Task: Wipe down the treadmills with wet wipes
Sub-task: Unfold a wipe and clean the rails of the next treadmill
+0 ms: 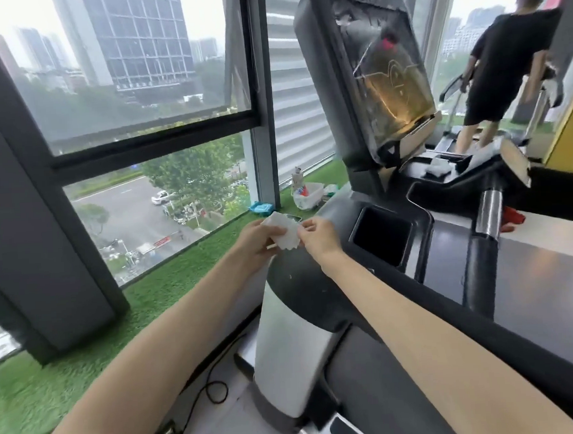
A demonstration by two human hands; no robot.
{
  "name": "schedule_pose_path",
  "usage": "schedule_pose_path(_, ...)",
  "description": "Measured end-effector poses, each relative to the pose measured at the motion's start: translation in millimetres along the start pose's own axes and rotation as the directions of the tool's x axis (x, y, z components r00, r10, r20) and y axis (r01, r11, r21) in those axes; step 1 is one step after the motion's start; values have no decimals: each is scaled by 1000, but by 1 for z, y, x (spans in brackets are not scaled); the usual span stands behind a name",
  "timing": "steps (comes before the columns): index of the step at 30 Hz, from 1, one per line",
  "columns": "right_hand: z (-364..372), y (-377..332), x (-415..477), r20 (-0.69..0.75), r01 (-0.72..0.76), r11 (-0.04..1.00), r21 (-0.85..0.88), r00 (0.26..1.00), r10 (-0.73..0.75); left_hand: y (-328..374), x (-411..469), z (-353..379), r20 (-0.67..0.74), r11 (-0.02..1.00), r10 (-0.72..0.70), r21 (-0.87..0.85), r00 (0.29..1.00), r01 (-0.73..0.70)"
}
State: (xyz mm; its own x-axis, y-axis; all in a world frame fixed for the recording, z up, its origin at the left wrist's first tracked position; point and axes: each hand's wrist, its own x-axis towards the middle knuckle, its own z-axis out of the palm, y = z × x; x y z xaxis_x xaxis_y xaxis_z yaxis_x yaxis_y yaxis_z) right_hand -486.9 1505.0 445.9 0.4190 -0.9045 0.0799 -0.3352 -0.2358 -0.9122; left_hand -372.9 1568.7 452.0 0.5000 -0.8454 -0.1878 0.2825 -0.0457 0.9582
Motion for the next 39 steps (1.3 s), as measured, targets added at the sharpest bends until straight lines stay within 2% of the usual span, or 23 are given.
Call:
schedule_pose_path(5, 15, -21, 43, -20, 45, 977, -209, 998, -51, 25, 73, -17, 29, 1000, 1, -9, 1000, -1)
schedule_pose_path(8, 21, -13, 65, -60, -6, 952, -305, 998, -13, 23, 120, -18, 100, 999, -38, 26, 994, 35)
schedule_pose_path(13, 36, 0, 97, -233, -122, 907, -402, 972, 28, 20, 193, -5, 251, 992, -95, 109, 963, 70)
schedule_pose_path(16, 44, 5, 111, -413, -268, 845, -463, 909, 62, 16, 234, 4, 341, 986, -96, 165, 935, 41)
schedule_pose_path(19, 56, 7, 116, -575, -384, 845, -372, 810, 115, 10, 271, 5, 408, 920, -17, 363, 913, -146)
schedule_pose_path(21, 70, 7, 114, -629, -436, 792, -428, 773, 86, 0, 286, -1, 439, 780, 108, 519, 892, -350)
schedule_pose_path(23, 84, 10, 110, -659, -460, 716, -526, 752, -2, -13, 290, -5, 539, 676, 169, 546, 825, -496)
schedule_pose_path(25, 101, 16, 105, -646, -479, 606, -635, 759, -76, -29, 284, -10, 632, 624, 177, 521, 755, -582)
schedule_pose_path(27, 116, 29, 102, -634, -498, 493, -713, 758, -151, -45, 267, -15, 719, 611, 207, 435, 664, -661)
schedule_pose_path(30, 133, 41, 100, -628, -497, 418, -760, 728, -275, -68, 243, -37, 785, 599, 307, 279, 537, -750)
schedule_pose_path(34, 140, 53, 96, -569, -486, 303, -820, 748, -341, -83, 249, -60, 849, 558, 343, 160, 402, -814)
schedule_pose_path(36, 139, 55, 100, -588, -506, 303, -808, 727, -353, -77, 261, -47, 836, 553, 367, 157, 408, -819)
schedule_pose_path(39, 141, 57, 106, -633, -559, 297, -774, 677, -375, -68, 274, -24, 759, 625, 347, 251, 551, -739)
